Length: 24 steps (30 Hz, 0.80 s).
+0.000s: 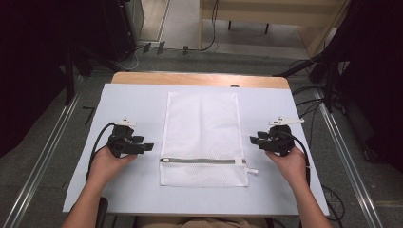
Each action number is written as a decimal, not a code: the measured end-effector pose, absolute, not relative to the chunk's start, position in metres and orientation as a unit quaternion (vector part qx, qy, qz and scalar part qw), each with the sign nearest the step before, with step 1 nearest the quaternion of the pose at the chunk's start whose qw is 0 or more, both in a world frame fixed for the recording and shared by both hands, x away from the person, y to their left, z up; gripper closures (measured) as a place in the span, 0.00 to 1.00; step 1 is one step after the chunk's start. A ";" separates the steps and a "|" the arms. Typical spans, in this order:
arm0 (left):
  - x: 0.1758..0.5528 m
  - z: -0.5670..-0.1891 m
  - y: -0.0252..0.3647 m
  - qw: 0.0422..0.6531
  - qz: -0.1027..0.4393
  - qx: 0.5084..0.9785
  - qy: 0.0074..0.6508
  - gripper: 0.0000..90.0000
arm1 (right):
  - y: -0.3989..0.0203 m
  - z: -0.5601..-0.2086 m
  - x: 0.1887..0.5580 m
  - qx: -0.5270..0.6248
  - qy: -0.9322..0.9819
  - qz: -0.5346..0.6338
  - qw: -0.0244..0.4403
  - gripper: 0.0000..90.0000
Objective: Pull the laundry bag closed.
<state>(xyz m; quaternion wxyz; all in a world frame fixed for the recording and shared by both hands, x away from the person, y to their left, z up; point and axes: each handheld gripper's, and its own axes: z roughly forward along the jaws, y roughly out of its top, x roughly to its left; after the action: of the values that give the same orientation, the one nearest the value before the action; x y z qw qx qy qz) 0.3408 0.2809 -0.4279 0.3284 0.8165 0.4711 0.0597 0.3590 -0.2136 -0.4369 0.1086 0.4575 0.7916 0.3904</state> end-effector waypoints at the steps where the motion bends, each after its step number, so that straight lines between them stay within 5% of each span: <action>1: 0.340 -0.428 0.281 0.328 0.061 0.816 0.471 0.46 | -0.212 -0.436 0.359 0.455 0.792 0.392 0.106 0.64; 24: 0.324 -0.426 0.294 0.333 0.069 0.809 0.479 0.47 | -0.168 -0.430 0.358 0.400 0.823 0.394 0.083 0.68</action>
<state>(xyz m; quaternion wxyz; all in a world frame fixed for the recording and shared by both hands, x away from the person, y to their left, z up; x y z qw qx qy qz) 0.3241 0.2936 -0.4264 0.3333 0.8090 0.4793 0.0689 0.3576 -0.1677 -0.4297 0.0828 0.3997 0.8234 0.3943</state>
